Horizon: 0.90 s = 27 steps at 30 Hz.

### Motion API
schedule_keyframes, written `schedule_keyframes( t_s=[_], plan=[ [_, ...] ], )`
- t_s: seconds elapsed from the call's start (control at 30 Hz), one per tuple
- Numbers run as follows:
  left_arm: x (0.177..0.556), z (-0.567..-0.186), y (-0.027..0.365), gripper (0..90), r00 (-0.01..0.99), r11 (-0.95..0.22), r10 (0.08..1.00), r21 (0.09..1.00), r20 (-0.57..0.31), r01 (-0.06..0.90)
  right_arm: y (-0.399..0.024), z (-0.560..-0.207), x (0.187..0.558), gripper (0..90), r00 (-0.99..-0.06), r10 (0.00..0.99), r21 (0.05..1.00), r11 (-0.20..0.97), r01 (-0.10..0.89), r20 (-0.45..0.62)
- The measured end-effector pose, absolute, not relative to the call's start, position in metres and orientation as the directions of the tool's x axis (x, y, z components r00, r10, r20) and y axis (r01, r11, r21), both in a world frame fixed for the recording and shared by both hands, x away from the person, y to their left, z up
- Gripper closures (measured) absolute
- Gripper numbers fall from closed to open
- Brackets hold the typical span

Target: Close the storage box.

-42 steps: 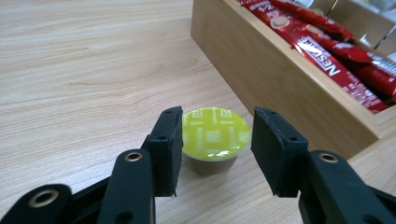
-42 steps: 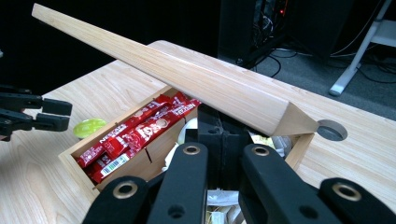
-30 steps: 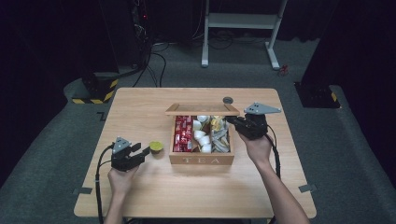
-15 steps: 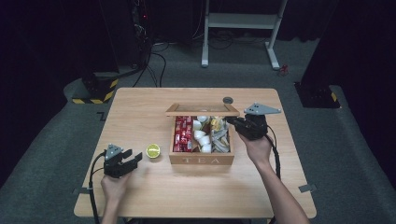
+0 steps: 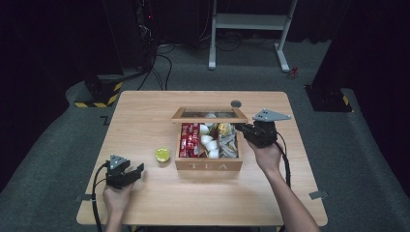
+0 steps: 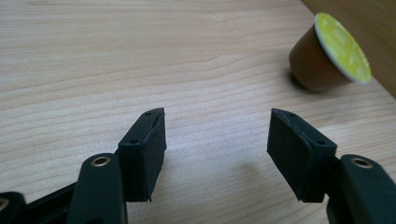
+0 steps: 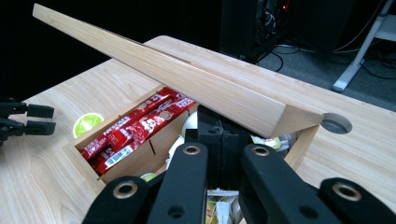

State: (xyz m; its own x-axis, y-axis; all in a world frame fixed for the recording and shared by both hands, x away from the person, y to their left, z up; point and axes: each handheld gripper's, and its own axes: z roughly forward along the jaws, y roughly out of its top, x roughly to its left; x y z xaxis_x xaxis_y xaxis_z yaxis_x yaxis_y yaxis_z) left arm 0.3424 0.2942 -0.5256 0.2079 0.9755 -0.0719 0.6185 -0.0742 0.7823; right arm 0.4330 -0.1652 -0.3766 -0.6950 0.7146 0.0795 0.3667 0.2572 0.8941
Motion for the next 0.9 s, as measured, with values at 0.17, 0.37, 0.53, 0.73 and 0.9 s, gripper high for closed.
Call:
schedule_keyframes(
  t_s=[0.17,0.37,0.53,0.73,0.9],
  plan=[
    [0.343,-0.527,0.294,36.0,0.201,-0.075,0.977,0.779,-0.066,0.622,-0.166,-0.380,0.430,89.9,-0.697,0.712,0.893,0.259,0.367,0.080],
    [0.344,-0.528,0.290,34.1,0.200,-0.095,0.979,0.759,-0.047,0.644,-0.167,-0.387,0.426,89.6,-0.701,0.708,0.891,0.260,0.372,0.085],
    [0.345,-0.529,0.284,31.7,0.202,-0.134,0.979,0.752,0.000,0.645,-0.168,-0.395,0.421,89.6,-0.704,0.704,0.886,0.265,0.381,0.093],
    [0.345,-0.528,0.284,30.0,0.206,-0.132,0.979,0.751,-0.005,0.647,-0.169,-0.402,0.414,89.3,-0.704,0.703,0.879,0.271,0.393,0.099],
    [0.345,-0.528,0.285,29.7,0.208,-0.132,0.978,0.750,-0.008,0.648,-0.170,-0.407,0.410,89.0,-0.706,0.701,0.876,0.275,0.395,0.099]
  ],
)
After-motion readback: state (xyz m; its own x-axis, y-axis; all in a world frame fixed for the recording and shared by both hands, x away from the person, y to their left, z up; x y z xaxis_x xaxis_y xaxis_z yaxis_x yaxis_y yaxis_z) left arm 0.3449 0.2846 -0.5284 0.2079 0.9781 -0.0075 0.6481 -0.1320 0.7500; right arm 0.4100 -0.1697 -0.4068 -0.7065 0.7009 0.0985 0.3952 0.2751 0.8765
